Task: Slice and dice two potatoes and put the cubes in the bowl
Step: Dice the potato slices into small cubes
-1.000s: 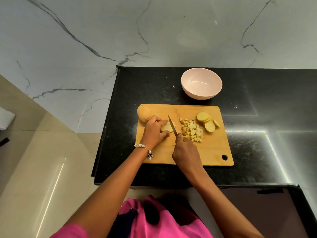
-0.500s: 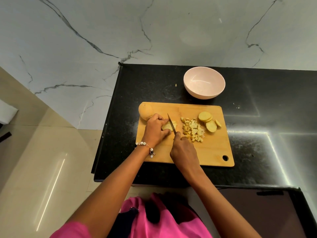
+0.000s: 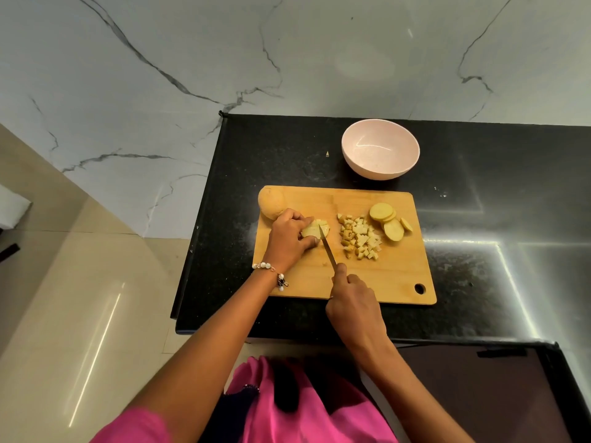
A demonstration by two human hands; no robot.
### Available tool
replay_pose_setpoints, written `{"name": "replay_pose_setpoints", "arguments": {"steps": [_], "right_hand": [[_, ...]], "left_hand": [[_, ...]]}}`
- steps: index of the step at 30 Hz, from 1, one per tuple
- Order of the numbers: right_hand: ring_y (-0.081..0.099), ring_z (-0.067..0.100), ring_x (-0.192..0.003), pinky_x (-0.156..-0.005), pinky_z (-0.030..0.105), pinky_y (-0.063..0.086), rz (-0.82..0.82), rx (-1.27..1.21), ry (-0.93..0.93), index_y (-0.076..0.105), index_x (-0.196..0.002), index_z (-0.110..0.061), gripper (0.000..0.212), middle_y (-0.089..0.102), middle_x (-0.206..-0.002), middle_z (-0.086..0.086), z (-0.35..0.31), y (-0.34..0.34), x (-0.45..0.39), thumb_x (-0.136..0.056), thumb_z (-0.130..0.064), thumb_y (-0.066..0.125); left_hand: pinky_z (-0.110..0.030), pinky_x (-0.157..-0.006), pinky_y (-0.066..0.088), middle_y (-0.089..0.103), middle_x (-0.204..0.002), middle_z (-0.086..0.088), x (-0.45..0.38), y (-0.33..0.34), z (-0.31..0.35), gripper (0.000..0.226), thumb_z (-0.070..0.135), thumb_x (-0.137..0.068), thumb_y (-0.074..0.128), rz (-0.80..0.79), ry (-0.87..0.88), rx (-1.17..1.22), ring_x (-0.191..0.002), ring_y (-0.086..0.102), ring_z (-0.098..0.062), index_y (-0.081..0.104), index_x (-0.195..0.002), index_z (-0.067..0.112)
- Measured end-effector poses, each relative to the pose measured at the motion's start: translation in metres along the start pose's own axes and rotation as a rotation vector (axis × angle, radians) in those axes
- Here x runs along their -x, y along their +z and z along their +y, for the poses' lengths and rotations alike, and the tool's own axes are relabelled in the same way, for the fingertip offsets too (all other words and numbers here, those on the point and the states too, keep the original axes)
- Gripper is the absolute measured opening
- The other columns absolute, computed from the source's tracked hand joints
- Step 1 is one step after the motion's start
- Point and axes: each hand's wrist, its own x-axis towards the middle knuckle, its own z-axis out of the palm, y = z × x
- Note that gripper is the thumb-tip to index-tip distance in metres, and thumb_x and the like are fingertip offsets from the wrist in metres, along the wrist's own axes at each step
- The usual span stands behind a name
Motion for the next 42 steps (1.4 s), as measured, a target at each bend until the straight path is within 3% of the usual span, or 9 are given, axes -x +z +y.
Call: {"name": "replay_pose_setpoints", "arguments": {"steps": [8, 15, 19, 22, 27, 30, 32, 36, 42], "right_hand": [[0.057, 0.037, -0.094, -0.067, 0.036, 0.036, 0.036, -0.041, -0.018, 0.023, -0.145, -0.004, 0.051, 0.056, -0.114, 0.017, -0.01, -0.005, -0.03, -0.095, -0.007, 0.034], [0.06, 0.035, -0.092, -0.069, 0.037, 0.045, 0.036, 0.034, 0.001, 0.019, -0.146, 0.0, 0.05, 0.054, -0.113, 0.017, -0.023, 0.0, -0.031, -0.096, -0.005, 0.028], [0.065, 0.035, -0.064, -0.047, 0.032, 0.043, 0.101, 0.055, -0.012, 0.043, -0.13, 0.012, 0.041, 0.061, -0.086, 0.021, -0.036, 0.001, -0.033, -0.09, 0.002, 0.042], [0.064, 0.034, -0.061, -0.045, 0.031, 0.038, 0.067, 0.035, -0.026, 0.046, -0.126, 0.014, 0.039, 0.061, -0.083, 0.022, -0.039, -0.004, -0.039, -0.089, 0.004, 0.045], [0.049, 0.024, -0.031, -0.028, 0.024, 0.029, 0.082, 0.155, -0.027, 0.061, -0.109, 0.013, 0.057, 0.056, -0.062, 0.015, -0.023, 0.011, -0.015, -0.055, 0.005, 0.076], [0.064, 0.032, -0.068, -0.051, 0.034, 0.041, -0.041, 0.148, -0.014, 0.034, -0.138, 0.01, 0.058, 0.059, -0.098, 0.019, -0.016, 0.004, -0.002, -0.084, -0.002, 0.054], [0.06, 0.034, -0.093, -0.068, 0.036, 0.041, -0.044, 0.044, -0.023, 0.015, -0.147, 0.0, 0.056, 0.052, -0.119, 0.017, -0.014, -0.002, 0.0, -0.094, -0.004, 0.033], [0.057, 0.033, -0.096, -0.067, 0.033, 0.033, 0.023, 0.011, -0.008, 0.016, -0.147, -0.005, 0.055, 0.053, -0.117, 0.015, -0.017, -0.012, -0.008, -0.095, -0.008, 0.032], [0.057, 0.035, -0.098, -0.07, 0.036, 0.04, -0.01, 0.001, -0.019, 0.018, -0.147, -0.005, 0.053, 0.054, -0.118, 0.017, -0.024, -0.007, -0.029, -0.096, -0.009, 0.033]], "left_hand": [[-0.001, -0.08, 0.038, 0.056, -0.114, -0.007, 0.011, 0.001, -0.007, 0.061, 0.015, -0.079, 0.072, 0.056, 0.039, 0.043, -0.095, 0.052, -0.012, 0.048, -0.135, 0.009], [-0.015, -0.079, 0.044, 0.067, -0.108, -0.001, 0.014, 0.006, -0.008, 0.072, 0.011, -0.076, 0.075, 0.154, 0.088, 0.034, -0.082, 0.053, -0.01, 0.041, -0.139, 0.01], [-0.016, -0.077, 0.045, 0.069, -0.103, -0.001, 0.013, 0.008, -0.01, 0.073, 0.01, -0.073, 0.076, 0.195, 0.076, 0.052, -0.078, 0.056, -0.013, 0.043, -0.138, 0.008], [-0.017, -0.076, 0.045, 0.07, -0.102, -0.002, 0.013, 0.008, -0.009, 0.072, 0.01, -0.074, 0.076, 0.214, 0.072, 0.054, -0.079, 0.056, -0.014, 0.044, -0.138, 0.008], [-0.016, -0.078, 0.044, 0.07, -0.103, -0.001, 0.014, 0.012, -0.009, 0.069, 0.014, -0.075, 0.076, 0.237, 0.077, 0.056, -0.081, 0.054, -0.012, 0.046, -0.137, 0.008], [-0.024, -0.079, 0.049, 0.07, -0.104, 0.001, 0.014, 0.011, -0.01, 0.069, 0.016, -0.075, 0.076, 0.234, 0.067, 0.071, -0.082, 0.057, -0.014, 0.046, -0.137, 0.009], [-0.022, -0.079, 0.049, 0.07, -0.105, 0.001, 0.014, 0.009, -0.009, 0.071, 0.015, -0.074, 0.076, 0.228, 0.063, 0.084, -0.082, 0.058, -0.013, 0.045, -0.137, 0.009], [-0.017, -0.08, 0.049, 0.069, -0.107, -0.002, 0.014, 0.007, -0.011, 0.076, 0.011, -0.073, 0.077, 0.212, 0.055, 0.121, -0.084, 0.062, -0.013, 0.04, -0.139, 0.008], [-0.021, -0.081, 0.052, 0.069, -0.102, -0.006, 0.017, 0.009, -0.013, 0.069, 0.003, -0.077, 0.071, 0.259, 0.076, 0.121, -0.082, 0.064, -0.013, 0.041, -0.139, 0.007]]}}
